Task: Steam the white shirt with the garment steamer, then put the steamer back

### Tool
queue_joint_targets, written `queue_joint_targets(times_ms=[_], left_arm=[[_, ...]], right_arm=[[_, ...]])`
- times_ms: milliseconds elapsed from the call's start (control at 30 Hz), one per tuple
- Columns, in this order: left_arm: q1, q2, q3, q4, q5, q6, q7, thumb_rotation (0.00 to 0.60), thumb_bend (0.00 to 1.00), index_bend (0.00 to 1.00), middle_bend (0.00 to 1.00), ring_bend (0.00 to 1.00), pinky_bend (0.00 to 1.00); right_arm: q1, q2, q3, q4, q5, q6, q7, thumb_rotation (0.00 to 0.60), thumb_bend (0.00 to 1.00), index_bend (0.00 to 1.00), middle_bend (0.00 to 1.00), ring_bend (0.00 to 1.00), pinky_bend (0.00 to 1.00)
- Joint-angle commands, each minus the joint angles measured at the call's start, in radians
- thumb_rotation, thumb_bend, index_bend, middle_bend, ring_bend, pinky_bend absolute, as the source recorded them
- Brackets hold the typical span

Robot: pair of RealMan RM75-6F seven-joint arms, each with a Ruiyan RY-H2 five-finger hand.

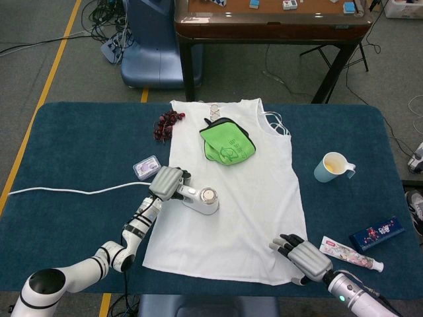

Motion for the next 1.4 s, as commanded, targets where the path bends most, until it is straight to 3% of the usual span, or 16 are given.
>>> queue_joint_targets(times_ms=[33, 800, 1400], left_arm=[[-0.019, -0.017, -0.006, 0.013, 0.005, -0.005, -0.003, 0.600, 0.17, 0.78, 0.59, 0.49, 0.58], [-0.096, -0.109, -0.002, 0.073, 0.023, -0.015, 0.080, 0.600, 0.17, 0.78, 0.59, 0.49, 0.58], [-0.040, -0.004, 0.040, 0.039, 0.045, 0.014, 0.050, 0.600, 0.17, 0.78, 0.59, 0.49, 0.58]], right_arm=[[0.002, -0.001, 0.002, 0.001, 0.001, -0.003, 0.001, 0.600, 0.17, 0.09, 0.12, 0.06, 0.10], [-0.005, 0.008, 0.001, -0.004, -0.001, 0.007, 0.003, 0.600, 0.17, 0.09, 0.12, 0.06, 0.11], [0.003, 0.006, 0.003, -0.016, -0.006, -0.005, -0.009, 0.600, 0.17, 0.09, 0.12, 0.06, 0.10]])
